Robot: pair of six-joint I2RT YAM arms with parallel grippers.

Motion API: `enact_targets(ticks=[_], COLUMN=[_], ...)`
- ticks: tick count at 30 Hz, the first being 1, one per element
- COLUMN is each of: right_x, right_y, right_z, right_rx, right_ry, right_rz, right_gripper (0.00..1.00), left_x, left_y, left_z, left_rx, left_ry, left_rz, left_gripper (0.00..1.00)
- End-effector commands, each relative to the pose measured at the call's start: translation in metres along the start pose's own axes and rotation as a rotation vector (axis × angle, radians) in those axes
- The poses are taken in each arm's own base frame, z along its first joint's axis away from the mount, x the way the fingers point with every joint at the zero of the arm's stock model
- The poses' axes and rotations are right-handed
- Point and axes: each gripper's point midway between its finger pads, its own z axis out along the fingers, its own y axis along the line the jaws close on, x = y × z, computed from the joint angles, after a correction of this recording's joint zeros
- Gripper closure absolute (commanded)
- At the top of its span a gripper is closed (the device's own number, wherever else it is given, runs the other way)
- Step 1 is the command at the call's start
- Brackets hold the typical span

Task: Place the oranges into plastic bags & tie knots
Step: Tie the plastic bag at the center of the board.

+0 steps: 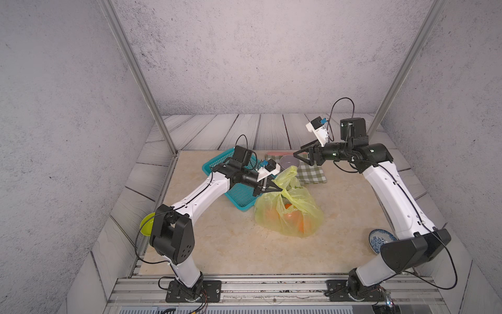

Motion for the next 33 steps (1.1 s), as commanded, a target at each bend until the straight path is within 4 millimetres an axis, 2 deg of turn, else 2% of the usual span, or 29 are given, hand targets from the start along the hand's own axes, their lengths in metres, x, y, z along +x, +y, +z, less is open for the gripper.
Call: enact_targets(ticks=[1,6,10,15,20,22,24,27,31,33], right_x=[0.028,0.061,0.085,0.103,0.109,0.111,0.115,0.121,0.123,0.116], right_y=[0.016,0.051,0.066,0.064,0.074,0.075,0.066,0.056,0.052,0.056], right_z=[0.02,0.016,0.018,0.021,0.016,0.017,0.021,0.026,0.028,0.022], right_rx=[-0.087,-0.237,-0.263,-0.247,-0.301,-0.302,-0.239,-0.155,-0.115,-0.125], right_ry=[0.105,0.188,0.253,0.287,0.295,0.3,0.319,0.344,0.363,0.338], right_rz=[0.033,-0.018,-0.051,-0.026,-0.01,-0.007,-0.031,-0.079,-0.1,-0.114], right_gripper=[0.38,0.46,0.52,0.59,0.67,0.67,0.6,0.55,0.54,0.59], left_x=[0.003,0.003,0.002,-0.005,-0.005,-0.005,-0.006,-0.01,-0.016,-0.014], left_y=[0.001,0.003,0.005,0.003,0.003,0.003,0.002,0.0,-0.002,-0.002], left_z=[0.002,0.001,0.0,-0.002,-0.003,-0.003,-0.004,-0.005,-0.007,-0.007], left_rx=[-0.003,-0.022,-0.033,-0.02,-0.028,-0.029,-0.028,-0.027,-0.026,-0.03], left_ry=[0.024,0.028,0.032,0.018,0.026,0.028,0.029,0.027,0.015,0.022], left_rz=[0.007,0.003,0.002,0.005,0.012,0.014,0.015,0.017,0.021,0.025], left_gripper=[1.0,1.0,1.0,1.0,1.0,1.0,1.0,1.0,1.0,1.0])
